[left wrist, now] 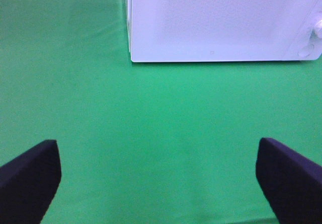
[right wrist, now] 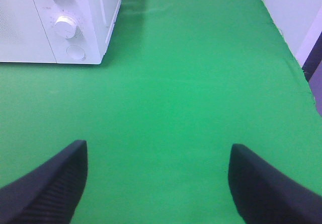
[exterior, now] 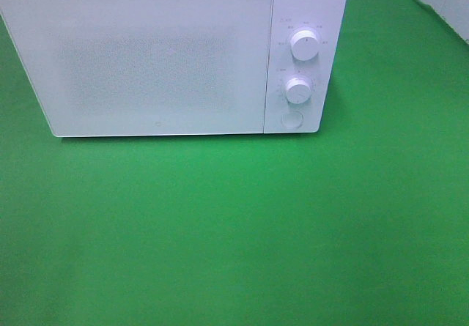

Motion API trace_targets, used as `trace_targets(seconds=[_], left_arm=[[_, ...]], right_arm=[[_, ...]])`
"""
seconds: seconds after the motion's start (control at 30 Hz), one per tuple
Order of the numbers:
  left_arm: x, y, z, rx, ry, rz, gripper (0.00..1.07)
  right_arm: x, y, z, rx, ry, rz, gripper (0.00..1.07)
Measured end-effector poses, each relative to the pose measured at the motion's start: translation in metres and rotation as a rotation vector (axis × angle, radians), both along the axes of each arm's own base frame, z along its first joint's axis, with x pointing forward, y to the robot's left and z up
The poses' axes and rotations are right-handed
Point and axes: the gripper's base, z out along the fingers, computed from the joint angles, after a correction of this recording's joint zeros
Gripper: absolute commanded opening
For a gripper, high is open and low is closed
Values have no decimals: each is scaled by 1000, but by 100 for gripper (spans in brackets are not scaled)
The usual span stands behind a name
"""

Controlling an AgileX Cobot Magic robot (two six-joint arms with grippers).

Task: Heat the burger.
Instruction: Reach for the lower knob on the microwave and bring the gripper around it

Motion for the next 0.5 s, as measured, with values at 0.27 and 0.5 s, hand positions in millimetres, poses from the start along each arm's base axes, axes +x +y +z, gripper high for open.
trace_targets(seconds=[0.27, 0.5], left_arm=[[-7, 1, -1, -4, -43, 0, 98], [-7, 1, -2, -4, -39, 0, 98]], right_arm=[[0, 0, 0, 0, 0, 0, 75], [0, 0, 0, 0, -3, 0, 75]])
